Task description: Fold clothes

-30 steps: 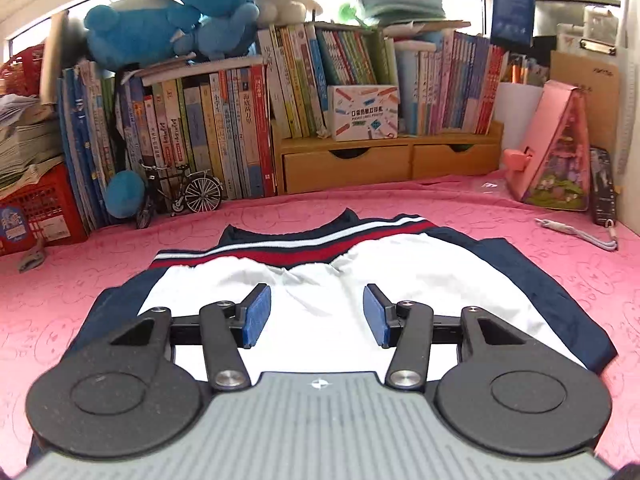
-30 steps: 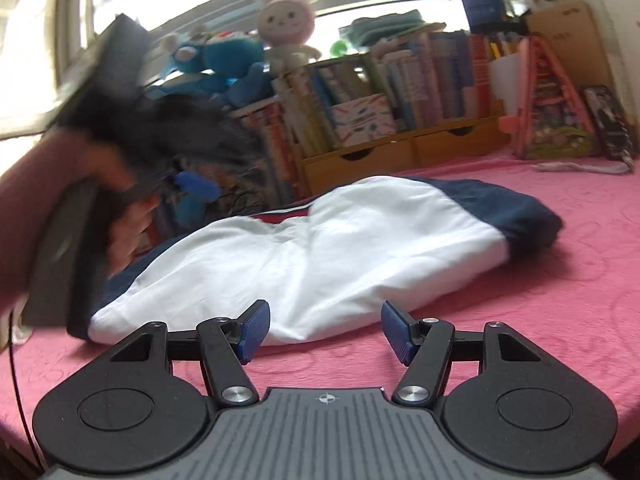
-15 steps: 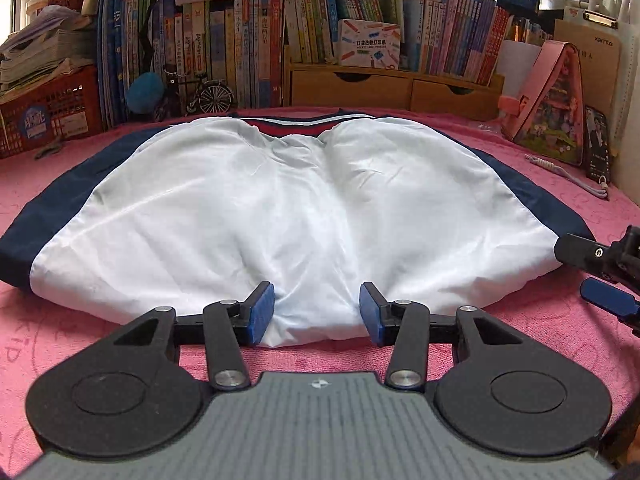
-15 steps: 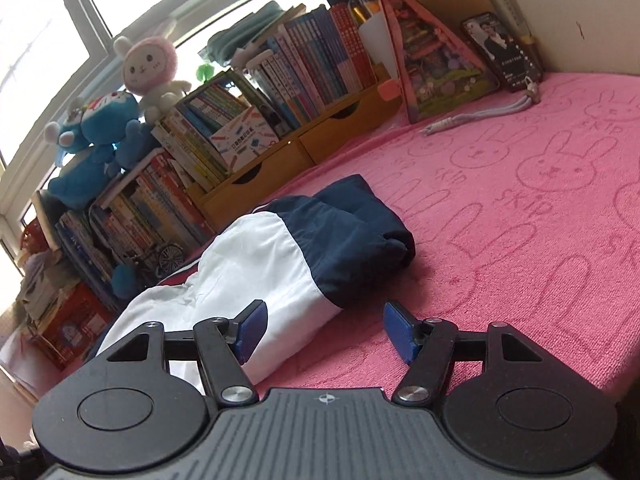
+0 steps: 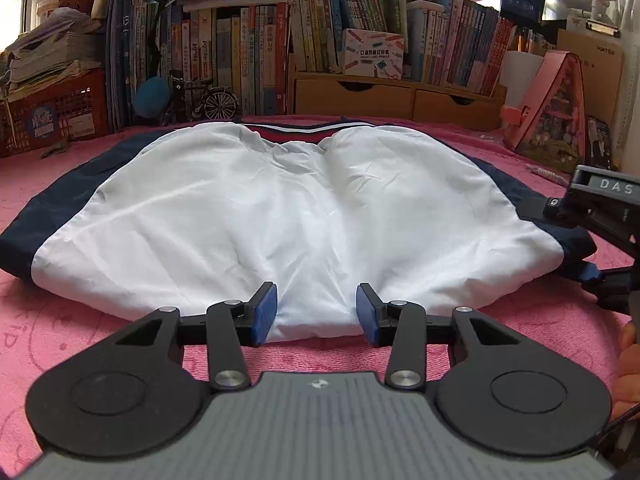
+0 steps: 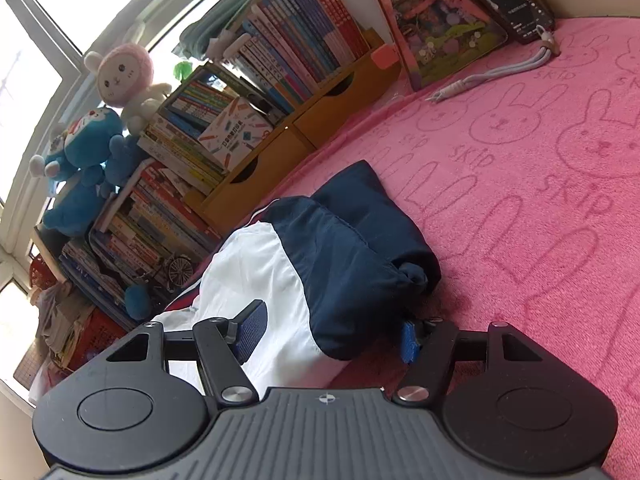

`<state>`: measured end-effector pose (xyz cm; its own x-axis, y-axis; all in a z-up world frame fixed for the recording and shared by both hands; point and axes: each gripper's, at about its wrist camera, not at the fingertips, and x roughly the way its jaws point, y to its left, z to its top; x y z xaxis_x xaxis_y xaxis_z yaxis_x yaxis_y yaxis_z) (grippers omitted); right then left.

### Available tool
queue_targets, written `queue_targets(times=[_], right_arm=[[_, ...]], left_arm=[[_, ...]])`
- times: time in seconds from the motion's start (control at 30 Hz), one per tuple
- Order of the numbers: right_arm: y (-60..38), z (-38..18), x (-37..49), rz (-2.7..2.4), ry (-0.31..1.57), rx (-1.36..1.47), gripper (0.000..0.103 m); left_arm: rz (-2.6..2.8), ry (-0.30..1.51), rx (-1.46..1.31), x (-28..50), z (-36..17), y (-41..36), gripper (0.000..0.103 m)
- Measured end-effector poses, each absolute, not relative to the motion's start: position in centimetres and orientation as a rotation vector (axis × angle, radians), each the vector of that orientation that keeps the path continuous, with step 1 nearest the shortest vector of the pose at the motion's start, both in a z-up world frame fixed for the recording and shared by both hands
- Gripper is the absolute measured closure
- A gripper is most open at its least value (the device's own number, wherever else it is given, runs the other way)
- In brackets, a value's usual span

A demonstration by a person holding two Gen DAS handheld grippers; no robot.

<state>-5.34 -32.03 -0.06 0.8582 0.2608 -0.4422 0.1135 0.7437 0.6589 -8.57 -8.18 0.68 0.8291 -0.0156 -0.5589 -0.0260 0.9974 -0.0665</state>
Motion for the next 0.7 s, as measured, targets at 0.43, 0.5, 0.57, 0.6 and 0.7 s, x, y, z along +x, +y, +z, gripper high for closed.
queue_targets(times=[0.43, 0.5, 0.57, 0.6, 0.7], right_arm=[[-31.8, -0.1, -1.6, 0.101, 0.619, 0.794, 0.059], [-31.9, 0.2, -0.9, 0.112, 0.627, 0.807, 0.075], [-30.6, 2.5, -0.4, 0.168, 0.607, 0.751, 0.080], [-29.5, 3.9, -0.1, 0.205, 0.596, 0.713, 0.081], [-26.4, 8.3, 0.8, 0.316, 0.564, 0.598, 0.083]], left_arm=[[0.013, 0.545, -0.096, -8.6, 0.1, -7.9, 0.062], [0.006, 0.543, -0.120, -8.7, 0.2, -7.6, 0.062], [-0.005, 0.543, -0.155, -8.7, 0.3, -7.1, 0.062], [-0.012, 0.541, -0.179, -8.7, 0.3, -6.8, 0.062], [-0.042, 0.540, -0.279, -8.7, 0.5, -5.4, 0.063]])
